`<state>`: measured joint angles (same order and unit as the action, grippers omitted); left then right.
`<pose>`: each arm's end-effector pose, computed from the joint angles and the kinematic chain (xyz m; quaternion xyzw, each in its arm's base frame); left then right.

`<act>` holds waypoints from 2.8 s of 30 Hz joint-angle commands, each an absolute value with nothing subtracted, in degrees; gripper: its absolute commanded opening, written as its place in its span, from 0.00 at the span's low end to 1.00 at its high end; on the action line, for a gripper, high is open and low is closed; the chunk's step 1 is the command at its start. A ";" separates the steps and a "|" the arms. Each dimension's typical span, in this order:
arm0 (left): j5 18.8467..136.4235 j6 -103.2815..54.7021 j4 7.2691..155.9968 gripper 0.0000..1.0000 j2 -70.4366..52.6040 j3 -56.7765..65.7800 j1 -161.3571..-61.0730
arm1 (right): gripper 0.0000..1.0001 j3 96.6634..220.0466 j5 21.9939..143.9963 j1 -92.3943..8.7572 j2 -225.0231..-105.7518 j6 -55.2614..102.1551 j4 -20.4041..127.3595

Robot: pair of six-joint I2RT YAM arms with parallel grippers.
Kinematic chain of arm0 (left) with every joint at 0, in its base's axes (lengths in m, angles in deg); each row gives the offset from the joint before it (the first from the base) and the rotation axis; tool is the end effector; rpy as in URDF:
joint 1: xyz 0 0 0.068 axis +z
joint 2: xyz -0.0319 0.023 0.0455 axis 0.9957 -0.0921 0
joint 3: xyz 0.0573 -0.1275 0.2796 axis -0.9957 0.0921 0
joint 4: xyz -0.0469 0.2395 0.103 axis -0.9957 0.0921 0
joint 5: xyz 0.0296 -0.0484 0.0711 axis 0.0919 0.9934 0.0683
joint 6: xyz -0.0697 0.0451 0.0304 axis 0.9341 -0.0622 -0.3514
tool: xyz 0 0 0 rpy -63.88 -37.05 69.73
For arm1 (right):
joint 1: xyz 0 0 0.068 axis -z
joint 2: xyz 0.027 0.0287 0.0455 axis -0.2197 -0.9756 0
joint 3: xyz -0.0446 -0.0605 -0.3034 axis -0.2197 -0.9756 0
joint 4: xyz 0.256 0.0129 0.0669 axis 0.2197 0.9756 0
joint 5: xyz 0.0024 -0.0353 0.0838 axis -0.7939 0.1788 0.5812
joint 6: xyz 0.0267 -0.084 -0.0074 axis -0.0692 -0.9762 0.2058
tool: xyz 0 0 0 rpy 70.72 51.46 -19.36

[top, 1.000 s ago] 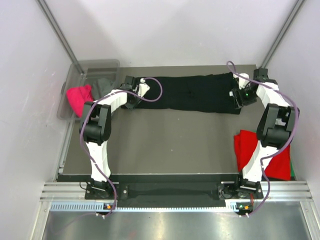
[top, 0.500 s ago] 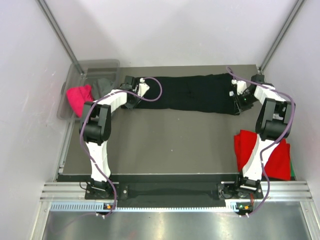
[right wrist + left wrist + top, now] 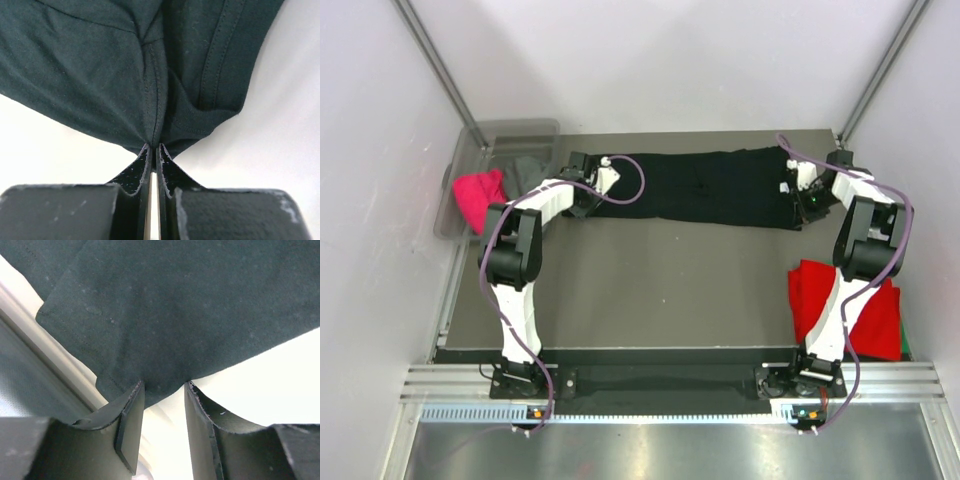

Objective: Fold and stack the t-shirts
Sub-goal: Fold the tshirt

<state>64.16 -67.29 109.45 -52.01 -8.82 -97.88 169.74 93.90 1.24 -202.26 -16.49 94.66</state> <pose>0.4746 -0.1038 0.1662 0.3535 0.8947 0.0860 0.2590 0.4440 -0.0844 0.1646 -0.1865 0.9580 0.0868 0.1996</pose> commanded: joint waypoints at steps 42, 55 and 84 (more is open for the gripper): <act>73.07 -82.37 130.22 0.00 -42.33 -2.79 -100.53 | 0.06 170.79 87.13 4.53 -202.00 -13.69 92.43; 75.53 -74.81 135.94 0.00 -25.71 12.94 -110.90 | 0.45 185.97 92.84 6.29 -205.76 -7.81 95.24; 78.43 -66.19 137.96 0.00 -21.84 16.03 -123.47 | 0.08 213.76 91.37 -2.84 -231.61 -3.23 105.09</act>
